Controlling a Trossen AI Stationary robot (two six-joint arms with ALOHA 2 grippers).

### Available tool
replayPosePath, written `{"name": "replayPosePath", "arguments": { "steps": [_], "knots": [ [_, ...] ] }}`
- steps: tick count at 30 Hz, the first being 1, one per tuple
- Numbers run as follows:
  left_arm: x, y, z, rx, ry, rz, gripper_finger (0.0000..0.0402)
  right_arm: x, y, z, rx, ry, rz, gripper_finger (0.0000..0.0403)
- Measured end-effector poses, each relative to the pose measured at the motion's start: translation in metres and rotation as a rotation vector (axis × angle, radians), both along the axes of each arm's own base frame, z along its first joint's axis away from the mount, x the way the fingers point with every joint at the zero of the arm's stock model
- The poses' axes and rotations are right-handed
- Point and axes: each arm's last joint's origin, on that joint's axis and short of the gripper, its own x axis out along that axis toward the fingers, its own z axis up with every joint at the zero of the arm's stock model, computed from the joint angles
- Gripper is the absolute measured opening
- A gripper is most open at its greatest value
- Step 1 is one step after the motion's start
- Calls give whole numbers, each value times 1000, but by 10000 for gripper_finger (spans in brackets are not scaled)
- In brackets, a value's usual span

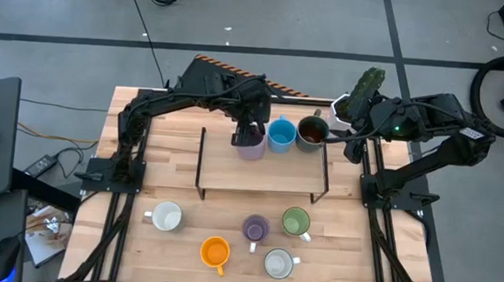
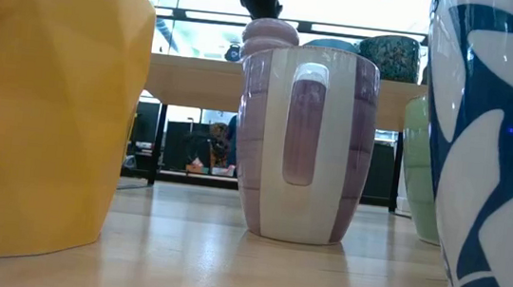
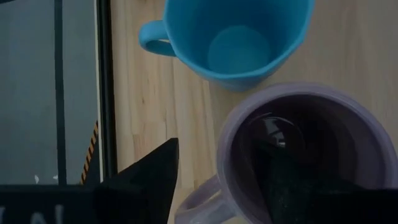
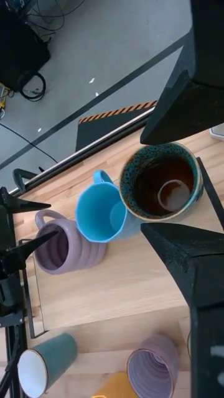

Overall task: Place coffee mugs
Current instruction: Put the purple mug on the shelf

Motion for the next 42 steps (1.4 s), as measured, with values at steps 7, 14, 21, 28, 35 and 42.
{"name": "replayPosePath", "arguments": {
  "steps": [7,14,21,28,35,42],
  "knots": [
    [-4,-1,7,3,-16,0,208,0,0,0,12,0,-3,222],
    [-8,-2,24,11,-64,-12,208,-1,0,-1,12,6,-1,223],
    [-27,-6,47,-56,-130,-56,202,0,0,-1,23,3,4,222],
    [-58,-18,55,-77,-189,-32,169,10,2,-2,24,0,21,222],
    [-104,-31,34,-82,-354,20,160,54,9,-12,-57,42,99,222],
    [-141,-39,2,-56,-494,52,160,98,14,-31,-129,113,163,222]
  ]
}}
